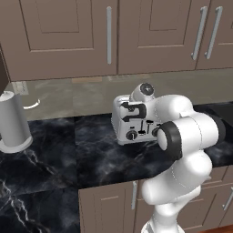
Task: Start the toaster. Once the lever pops up, take the bread to the plate on the dining counter.
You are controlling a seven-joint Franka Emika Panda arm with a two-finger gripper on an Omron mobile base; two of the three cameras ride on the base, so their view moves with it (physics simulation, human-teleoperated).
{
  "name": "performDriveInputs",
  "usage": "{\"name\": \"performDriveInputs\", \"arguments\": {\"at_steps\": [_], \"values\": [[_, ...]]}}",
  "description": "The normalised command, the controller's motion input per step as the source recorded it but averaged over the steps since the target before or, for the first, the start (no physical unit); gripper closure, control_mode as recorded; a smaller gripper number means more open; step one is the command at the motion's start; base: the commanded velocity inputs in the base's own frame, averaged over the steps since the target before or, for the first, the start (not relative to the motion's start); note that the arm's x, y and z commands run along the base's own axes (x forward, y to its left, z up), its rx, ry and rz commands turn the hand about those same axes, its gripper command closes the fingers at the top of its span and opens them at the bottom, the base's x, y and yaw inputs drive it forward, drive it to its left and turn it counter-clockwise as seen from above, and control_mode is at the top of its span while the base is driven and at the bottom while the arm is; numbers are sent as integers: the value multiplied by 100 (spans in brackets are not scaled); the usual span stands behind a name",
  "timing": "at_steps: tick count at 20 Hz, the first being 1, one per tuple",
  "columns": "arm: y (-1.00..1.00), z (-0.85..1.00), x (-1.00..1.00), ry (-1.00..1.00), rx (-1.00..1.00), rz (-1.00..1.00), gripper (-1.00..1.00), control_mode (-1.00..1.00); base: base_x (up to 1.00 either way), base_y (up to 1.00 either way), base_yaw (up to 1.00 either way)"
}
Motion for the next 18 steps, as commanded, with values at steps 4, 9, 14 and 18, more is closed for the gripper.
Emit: {"name": "performDriveInputs", "arguments": {"at_steps": [4,9,14,18], "values": [[0,0,0,0,0,0,-100,-100,0,0,0],[0,0,0,0,0,0,-100,-100,0,0,0],[0,0,0,0,0,0,-100,-100,0,0,0],[0,0,0,0,0,0,-100,-100,0,0,0]]}}
